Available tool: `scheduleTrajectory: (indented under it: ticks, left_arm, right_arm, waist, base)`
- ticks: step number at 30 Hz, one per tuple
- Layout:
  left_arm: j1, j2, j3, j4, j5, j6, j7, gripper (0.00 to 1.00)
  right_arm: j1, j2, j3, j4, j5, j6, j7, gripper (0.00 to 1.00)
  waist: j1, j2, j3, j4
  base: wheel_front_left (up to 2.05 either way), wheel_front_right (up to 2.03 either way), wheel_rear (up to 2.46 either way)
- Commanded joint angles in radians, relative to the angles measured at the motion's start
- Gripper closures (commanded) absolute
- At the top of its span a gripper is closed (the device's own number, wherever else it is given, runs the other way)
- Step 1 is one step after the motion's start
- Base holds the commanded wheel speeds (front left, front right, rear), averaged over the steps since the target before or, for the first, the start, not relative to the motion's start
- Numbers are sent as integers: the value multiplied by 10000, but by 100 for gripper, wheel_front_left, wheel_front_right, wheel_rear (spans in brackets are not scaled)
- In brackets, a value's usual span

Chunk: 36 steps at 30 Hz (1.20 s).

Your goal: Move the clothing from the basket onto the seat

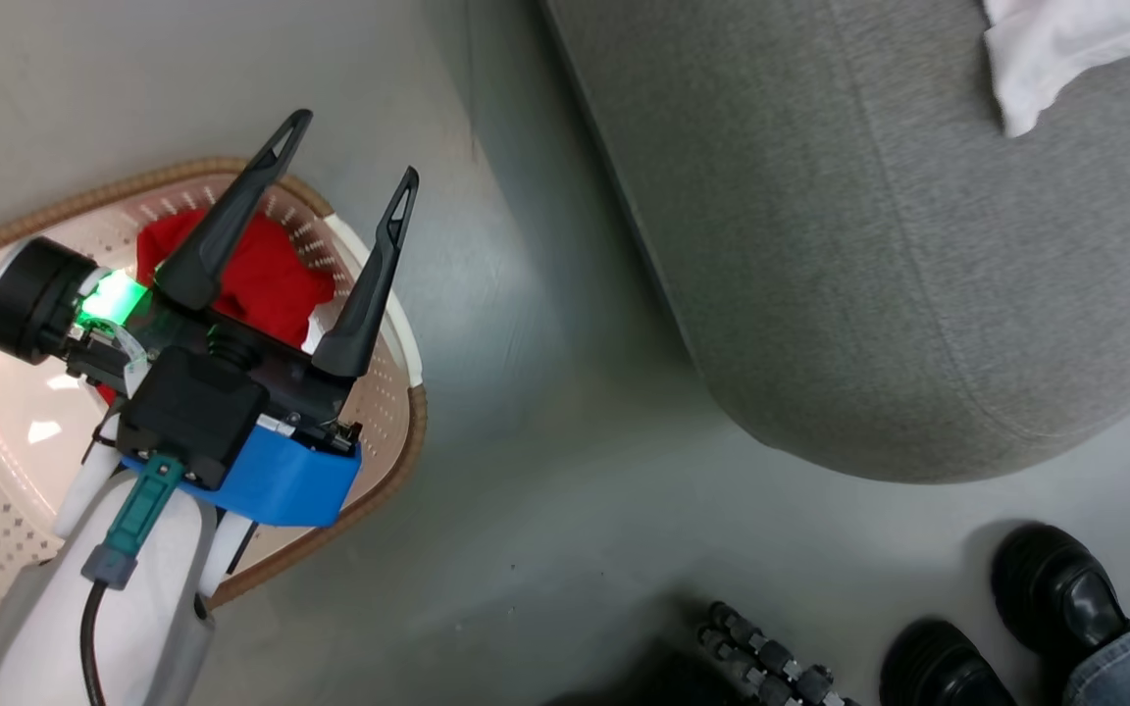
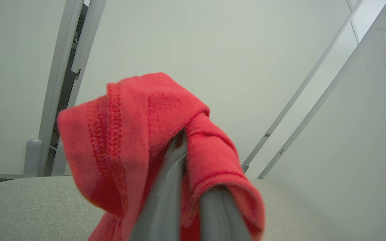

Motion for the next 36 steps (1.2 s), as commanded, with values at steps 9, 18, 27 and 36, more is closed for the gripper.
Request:
scheduleTrajectory:
  ticks: [9, 18, 27, 36]
  left_arm:
    - [-370, 7, -126, -703, 44, 116, 102, 0]
    - [-516, -181, -319, -435, -7, 195, -170, 0]
    - [-587, -373, -541, 97, -72, 212, -410, 0]
    - [-540, -913, -896, 1113, -361, 140, -670, 0]
  right_arm:
    - [827, 1527, 140, 1284, -610, -1, -216, 100]
    - [856, 1516, 552, 2669, -372, -1, -420, 100]
    - [1042, 1313, 920, 3109, -315, -1, -554, 33]
    - [1973, 1104, 1397, 3030, -481, -1, -616, 0]
  waist:
    - [-2, 0, 1038, 443]
    - [-2, 0, 1032, 908]
    - [-2, 0, 591, 1049]
    - [-2, 0, -587, 1498]
  base:
    - [0, 0, 0]
    - [0, 0, 0]
    - [0, 0, 0]
    - [0, 0, 0]
